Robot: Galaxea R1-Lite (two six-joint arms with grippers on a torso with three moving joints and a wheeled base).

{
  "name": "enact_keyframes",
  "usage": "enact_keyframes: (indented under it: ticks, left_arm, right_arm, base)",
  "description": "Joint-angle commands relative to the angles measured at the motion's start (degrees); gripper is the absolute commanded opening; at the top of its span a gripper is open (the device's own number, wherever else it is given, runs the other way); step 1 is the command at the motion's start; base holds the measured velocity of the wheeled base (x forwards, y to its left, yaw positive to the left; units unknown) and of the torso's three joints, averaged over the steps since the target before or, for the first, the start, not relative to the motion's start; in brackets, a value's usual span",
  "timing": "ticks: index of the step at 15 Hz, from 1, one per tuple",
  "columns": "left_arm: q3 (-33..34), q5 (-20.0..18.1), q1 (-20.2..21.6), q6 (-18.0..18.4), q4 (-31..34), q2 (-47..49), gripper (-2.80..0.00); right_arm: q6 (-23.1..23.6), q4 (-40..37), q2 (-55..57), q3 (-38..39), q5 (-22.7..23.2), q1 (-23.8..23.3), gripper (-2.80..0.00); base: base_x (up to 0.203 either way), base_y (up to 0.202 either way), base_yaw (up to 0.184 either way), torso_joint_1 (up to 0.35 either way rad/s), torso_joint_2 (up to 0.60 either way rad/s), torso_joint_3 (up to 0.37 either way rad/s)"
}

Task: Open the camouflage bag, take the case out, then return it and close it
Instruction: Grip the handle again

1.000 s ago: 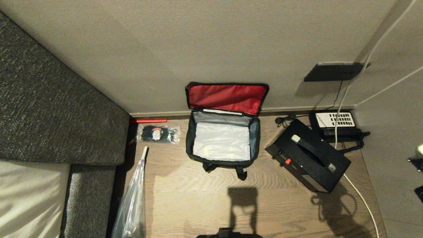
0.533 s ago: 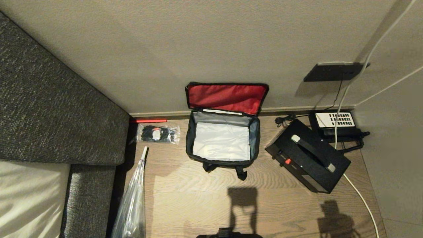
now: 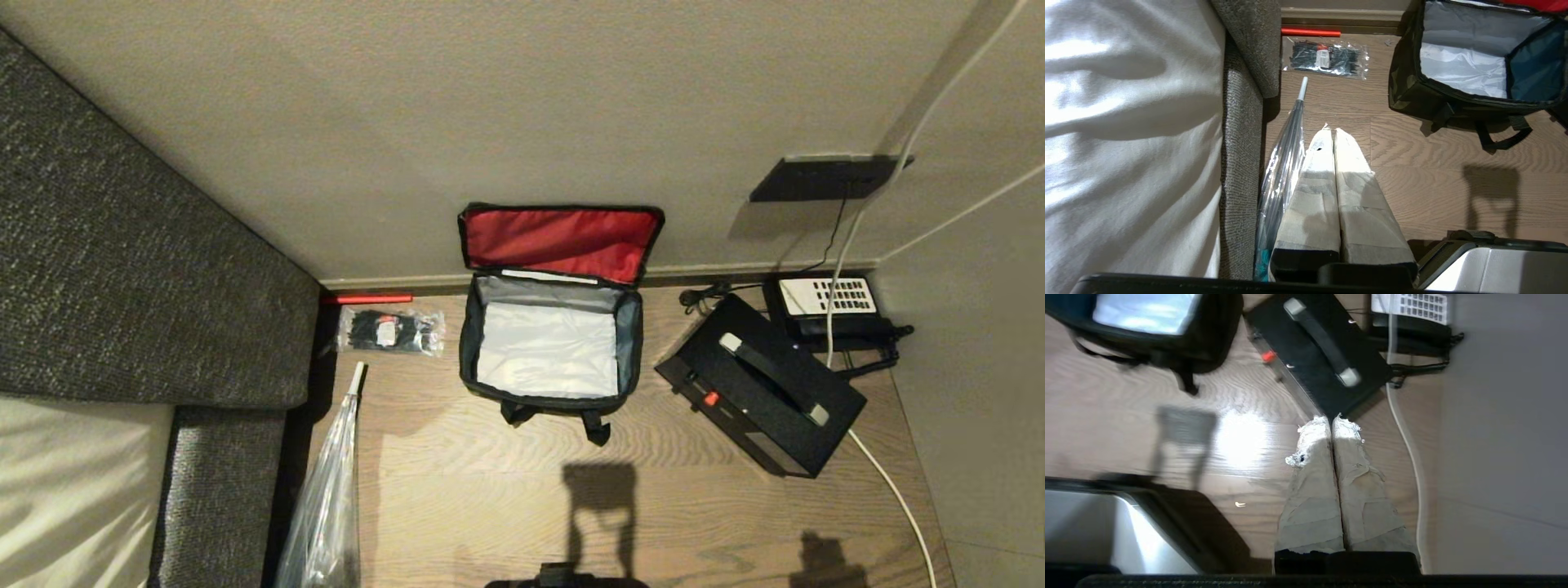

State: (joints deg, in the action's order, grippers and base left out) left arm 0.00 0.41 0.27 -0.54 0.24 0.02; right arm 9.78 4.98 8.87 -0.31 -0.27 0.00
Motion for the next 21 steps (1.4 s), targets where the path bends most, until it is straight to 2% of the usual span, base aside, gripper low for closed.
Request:
enact_keyframes:
  ticks: [1, 4, 8, 21]
  left_arm:
    - [0.18, 0.02, 0.02, -0.07, 0.01, -0.05, -2.8]
    - [0.18, 0.02, 0.0, -0.07, 0.03, -0.11, -2.8]
    - [0.18, 0.02, 0.0, -0.07, 0.03, -0.11, -2.8]
    - [0.18, 0.02, 0.04, -0.07, -0.02, -0.11, -2.8]
  right_arm:
    - [-4.07, -4.09, -4.41, 0.34, 0.87, -0.09, -2.8]
    - [-6.66, -5.17, -9.21, 0.33, 0.98, 0.07, -2.8]
    - [-7.49, -5.06, -9.23, 0.31, 0.97, 0.09, -2.8]
    - [-7.43, -5.06, -9.23, 0.31, 1.06, 0.09, -2.8]
  base:
    - [0.0, 0.0, 0.0, 0.0, 0.0, 0.0]
    - [0.0, 0.0, 0.0, 0.0, 0.0, 0.0]
    - [0.0, 0.0, 0.0, 0.0, 0.0, 0.0]
    - [0.0, 0.0, 0.0, 0.0, 0.0, 0.0]
